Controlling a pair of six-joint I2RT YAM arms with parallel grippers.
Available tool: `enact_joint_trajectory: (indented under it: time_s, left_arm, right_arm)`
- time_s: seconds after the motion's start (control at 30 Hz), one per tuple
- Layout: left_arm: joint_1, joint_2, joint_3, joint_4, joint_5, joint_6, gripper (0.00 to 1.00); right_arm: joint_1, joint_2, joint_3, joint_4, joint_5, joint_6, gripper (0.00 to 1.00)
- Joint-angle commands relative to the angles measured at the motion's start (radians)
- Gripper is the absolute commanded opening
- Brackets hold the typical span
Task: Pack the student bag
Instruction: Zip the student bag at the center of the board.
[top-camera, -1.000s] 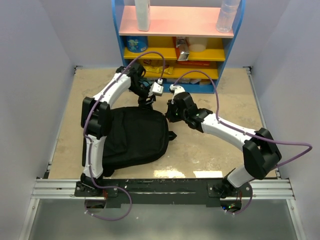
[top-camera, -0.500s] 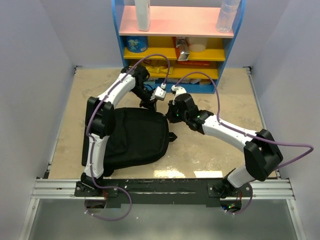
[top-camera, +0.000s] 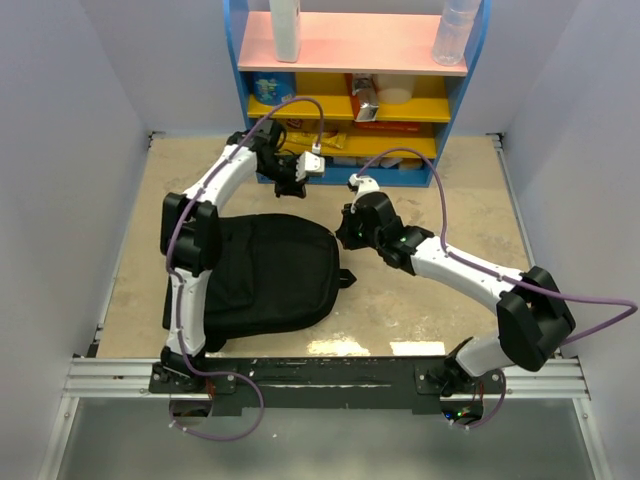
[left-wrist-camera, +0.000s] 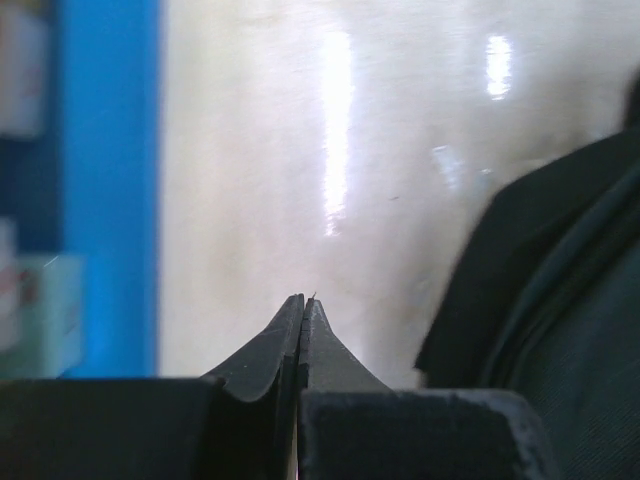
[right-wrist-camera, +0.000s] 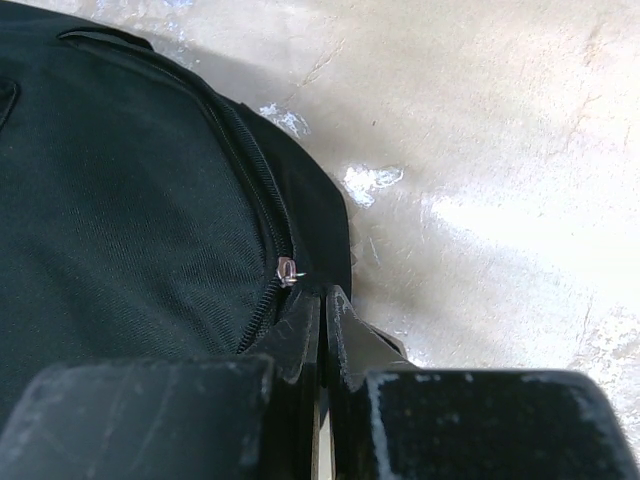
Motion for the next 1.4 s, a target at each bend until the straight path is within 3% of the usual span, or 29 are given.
enact_joint_trajectory:
  time_s: [0.0, 0.03, 0.07, 0.17, 0.23, 0.37, 0.5, 0.63, 0.83, 0.93, 0.97, 1.03, 1.07, 1.1, 1.37]
  left_arm:
    - [0.024, -0.121, -0.022, 0.151, -0.027, -0.101, 0.00]
    - [0.024, -0.126, -0.018, 0.118, 0.022, -0.079, 0.00]
    - [0.024, -0.126, 0.004, 0.014, 0.057, -0.052, 0.20]
    - [0.019, -0.118, 0.036, -0.216, 0.195, 0.144, 0.49]
    - [0.010, -0.105, 0.041, -0.309, 0.243, 0.273, 0.57]
    - [-0.013, -0.071, 0.022, -0.349, 0.249, 0.307, 0.85]
    - [-0.038, -0.039, 0.025, -0.347, 0.246, 0.307, 0.94]
    - [-0.074, -0.013, 0.047, -0.349, 0.252, 0.297, 0.95]
    - [-0.111, 0.013, 0.041, -0.349, 0.182, 0.306, 0.88]
    - [-0.113, 0.038, 0.062, -0.347, 0.134, 0.314, 0.69]
    - [-0.113, 0.049, 0.070, -0.347, 0.123, 0.315, 0.50]
    - [-0.114, 0.059, 0.093, -0.347, 0.090, 0.315, 0.26]
    - [-0.113, 0.064, 0.099, -0.347, 0.079, 0.314, 0.05]
    - [-0.114, 0.064, 0.102, -0.343, 0.068, 0.307, 0.00]
    - [-0.113, 0.032, 0.096, -0.249, 0.007, 0.252, 0.00]
  right_arm:
    - [-0.003, -0.013, 0.023, 0.048, 0.061, 0.005, 0.00]
    - [-0.003, -0.007, 0.028, 0.047, 0.064, 0.003, 0.00]
    - [-0.004, 0.005, 0.031, 0.048, 0.064, 0.003, 0.00]
    - [-0.004, 0.007, 0.033, 0.061, 0.063, 0.005, 0.00]
    - [-0.003, 0.004, 0.033, 0.067, 0.063, 0.005, 0.00]
    - [-0.004, -0.010, 0.029, 0.074, 0.060, 0.005, 0.00]
    - [-0.003, -0.035, 0.023, 0.082, 0.060, -0.003, 0.00]
    - [-0.004, -0.042, 0.014, 0.087, 0.049, -0.014, 0.00]
    - [-0.003, -0.045, 0.010, 0.113, 0.041, -0.014, 0.00]
    - [-0.003, -0.048, 0.006, 0.119, 0.034, -0.017, 0.00]
    - [-0.004, -0.047, 0.005, 0.119, 0.034, -0.015, 0.00]
    - [-0.003, -0.047, 0.005, 0.119, 0.034, -0.020, 0.00]
    - [-0.004, -0.045, 0.005, 0.117, 0.034, -0.021, 0.00]
    - [-0.003, -0.045, 0.005, 0.114, 0.037, -0.023, 0.00]
    - [-0.003, -0.053, -0.003, 0.088, 0.078, -0.044, 0.00]
